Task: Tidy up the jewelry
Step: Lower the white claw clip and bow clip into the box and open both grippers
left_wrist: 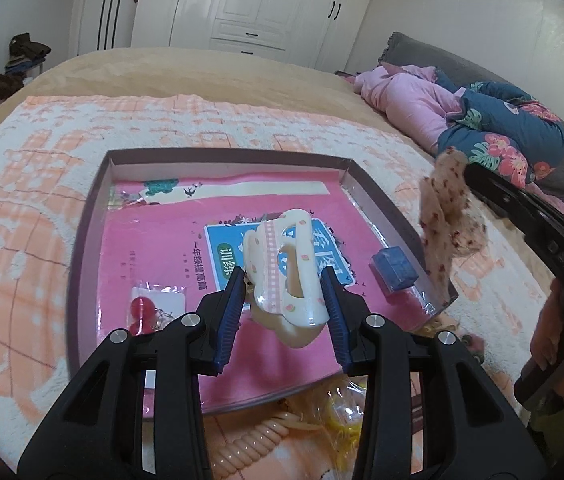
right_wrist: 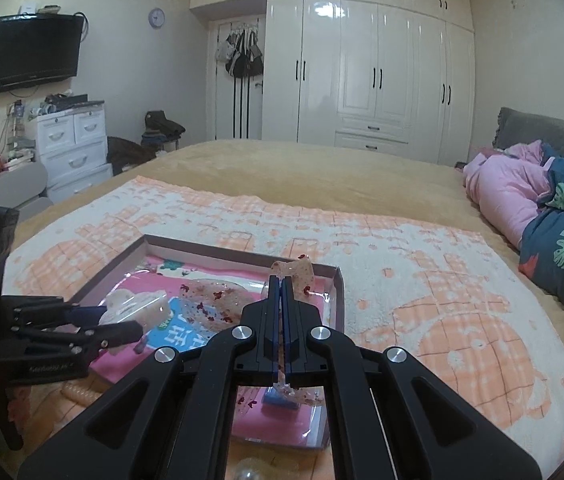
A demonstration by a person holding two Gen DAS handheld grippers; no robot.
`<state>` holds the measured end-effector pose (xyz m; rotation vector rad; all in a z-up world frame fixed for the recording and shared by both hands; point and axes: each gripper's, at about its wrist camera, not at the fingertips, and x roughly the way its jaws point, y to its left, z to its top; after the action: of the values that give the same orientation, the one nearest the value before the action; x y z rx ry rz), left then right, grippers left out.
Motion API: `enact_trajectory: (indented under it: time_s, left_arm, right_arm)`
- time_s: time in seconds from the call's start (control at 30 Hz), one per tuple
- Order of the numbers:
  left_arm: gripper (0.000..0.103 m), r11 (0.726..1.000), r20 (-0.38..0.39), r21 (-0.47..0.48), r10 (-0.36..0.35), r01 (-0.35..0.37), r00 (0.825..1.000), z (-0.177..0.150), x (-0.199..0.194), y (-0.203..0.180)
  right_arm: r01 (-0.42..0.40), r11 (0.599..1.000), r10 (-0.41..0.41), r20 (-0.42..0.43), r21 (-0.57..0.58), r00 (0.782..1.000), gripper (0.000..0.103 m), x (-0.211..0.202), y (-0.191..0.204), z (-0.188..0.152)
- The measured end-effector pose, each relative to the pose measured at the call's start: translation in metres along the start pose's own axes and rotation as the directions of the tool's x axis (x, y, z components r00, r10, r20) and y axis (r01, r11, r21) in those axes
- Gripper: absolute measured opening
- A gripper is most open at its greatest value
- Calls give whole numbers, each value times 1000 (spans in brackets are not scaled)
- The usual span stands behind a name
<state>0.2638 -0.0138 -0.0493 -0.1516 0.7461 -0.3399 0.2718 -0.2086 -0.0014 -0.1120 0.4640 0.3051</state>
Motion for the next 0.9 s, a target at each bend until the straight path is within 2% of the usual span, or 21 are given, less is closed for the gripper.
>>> enact_trajectory:
  time_s: [0.47, 0.8, 0.87, 0.9]
  left_arm:
    - [30, 1000, -43, 0, -6, 6, 999, -4, 15, 1]
    - [31, 1000, -46, -14, -5, 5, 999, -9, 10, 4]
    - [31, 1000, -41, -18, -7, 6, 999, -11, 6, 4]
    - [31, 1000, -40, -20, -6, 5, 999, -12, 5, 4]
  right_arm:
    - [-5, 1000, 3, -79, -29, 997, 2, 51, 16, 6]
    - [-66, 998, 61, -187, -18, 980, 2, 70, 28, -9]
    - [-74, 997, 69, -185, -16, 980, 9, 66, 30, -13]
    - [-76, 997, 72, -182, -12, 981, 19, 64, 30, -14]
